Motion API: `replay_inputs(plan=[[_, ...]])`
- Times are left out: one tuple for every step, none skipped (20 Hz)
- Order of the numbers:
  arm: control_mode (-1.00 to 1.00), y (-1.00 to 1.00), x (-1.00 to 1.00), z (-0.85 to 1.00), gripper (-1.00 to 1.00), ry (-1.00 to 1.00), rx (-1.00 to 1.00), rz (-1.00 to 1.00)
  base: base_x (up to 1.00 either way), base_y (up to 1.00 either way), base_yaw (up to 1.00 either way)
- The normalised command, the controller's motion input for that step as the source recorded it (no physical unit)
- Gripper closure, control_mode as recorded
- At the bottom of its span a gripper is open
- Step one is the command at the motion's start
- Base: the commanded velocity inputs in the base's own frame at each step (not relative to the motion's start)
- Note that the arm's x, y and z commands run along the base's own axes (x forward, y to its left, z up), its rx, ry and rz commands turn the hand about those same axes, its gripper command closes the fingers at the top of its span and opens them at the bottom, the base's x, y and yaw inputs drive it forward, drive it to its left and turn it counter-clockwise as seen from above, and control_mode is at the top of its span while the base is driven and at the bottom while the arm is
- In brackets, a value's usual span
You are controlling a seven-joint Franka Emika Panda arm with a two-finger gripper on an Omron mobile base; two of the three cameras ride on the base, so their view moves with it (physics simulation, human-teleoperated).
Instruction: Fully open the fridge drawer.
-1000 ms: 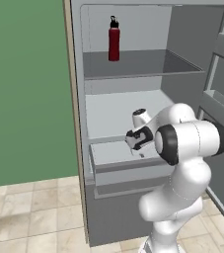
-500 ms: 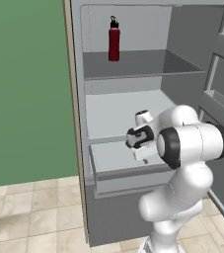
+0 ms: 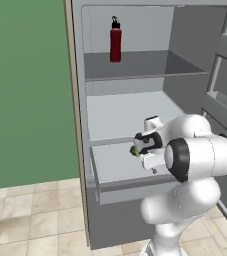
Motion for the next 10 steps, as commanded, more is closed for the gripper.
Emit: replay_inputs(plan=[[-1.00,-0.60,-1.00,-0.27,-1.00,-0.07,0.04,0.00,0.00,0.00,0.00],[-1.00,-0.61,-1.00,-0.22,-1.00,-0.10,0.05,0.00,0.00,0.00,0.00],[-1.00,-0.61,-1.00,-0.16,-1.00,-0.12,0.06,0.00,0.00,0.00,0.00],[-1.00,-0.62,-1.00,-0.11,-1.00,-0.16,0.07,0.00,0.00,0.00,0.00],[-1.00,-0.62,-1.00,-0.09,-1.00,-0.19,0.08,0.00,0.00,0.00,0.00],[-1.00,-0.66,-1.00,0.00,-1.00,-0.24,0.10,0.00,0.00,0.00,0.00],[-1.00,-0.69,-1.00,0.00,-1.00,-0.32,0.11,0.00,0.00,0.00,0.00],[-1.00,-0.68,-1.00,0.00,-1.00,-0.41,0.13,0.00,0.00,0.00,0.00],[-1.00,-0.47,-1.00,0.23,-1.00,-0.60,0.15,0.00,0.00,0.00,0.00],[-1.00,-0.41,-1.00,0.51,-1.00,-0.76,0.15,-0.04,0.00,0.00,0.00]])
